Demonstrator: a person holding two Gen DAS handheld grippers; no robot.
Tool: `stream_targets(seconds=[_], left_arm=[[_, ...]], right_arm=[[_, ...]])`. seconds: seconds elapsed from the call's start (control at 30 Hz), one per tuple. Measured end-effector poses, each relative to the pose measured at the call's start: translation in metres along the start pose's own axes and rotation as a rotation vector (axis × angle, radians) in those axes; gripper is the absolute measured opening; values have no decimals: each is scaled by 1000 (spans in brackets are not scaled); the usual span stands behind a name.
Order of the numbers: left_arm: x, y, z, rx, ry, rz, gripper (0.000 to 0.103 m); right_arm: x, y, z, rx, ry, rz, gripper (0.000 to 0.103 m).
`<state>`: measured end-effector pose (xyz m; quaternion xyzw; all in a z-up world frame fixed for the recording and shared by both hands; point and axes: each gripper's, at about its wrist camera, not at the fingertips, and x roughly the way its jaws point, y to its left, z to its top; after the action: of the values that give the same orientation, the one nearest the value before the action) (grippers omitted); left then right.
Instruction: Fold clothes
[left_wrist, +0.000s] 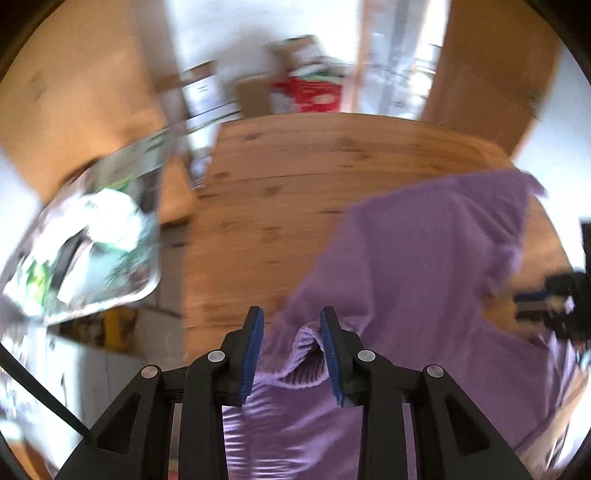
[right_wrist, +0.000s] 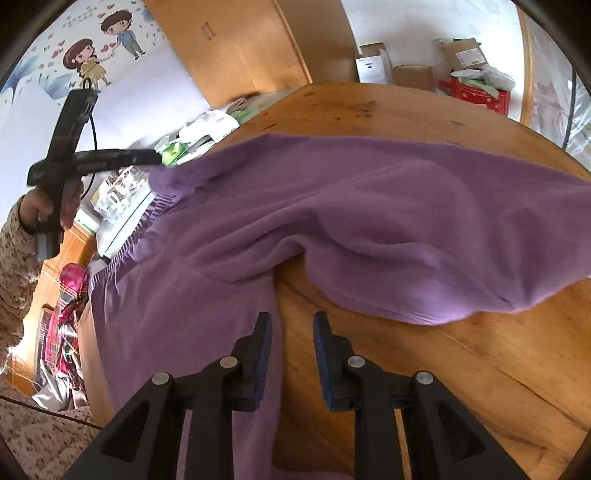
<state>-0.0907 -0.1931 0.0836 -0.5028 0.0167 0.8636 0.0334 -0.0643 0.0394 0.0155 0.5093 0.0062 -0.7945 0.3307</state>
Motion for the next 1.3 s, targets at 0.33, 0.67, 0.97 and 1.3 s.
stream_targets(seconds=[0.33, 0.67, 0.97, 1.3], left_arm=[[-4, 82, -14, -342, -28, 167, 33], [-15, 23, -24, -279, -50, -18, 33], [-6, -95, -37, 4, 26, -311, 33], [24, -182, -43, 166, 129, -414, 33]], right_arm=[[15, 12, -3, 14, 14, -5, 26], [33, 28, 5, 24, 0, 12, 28], [18, 45, -5, 45, -79, 67, 6], [19, 65, -26, 57, -84, 223, 6]])
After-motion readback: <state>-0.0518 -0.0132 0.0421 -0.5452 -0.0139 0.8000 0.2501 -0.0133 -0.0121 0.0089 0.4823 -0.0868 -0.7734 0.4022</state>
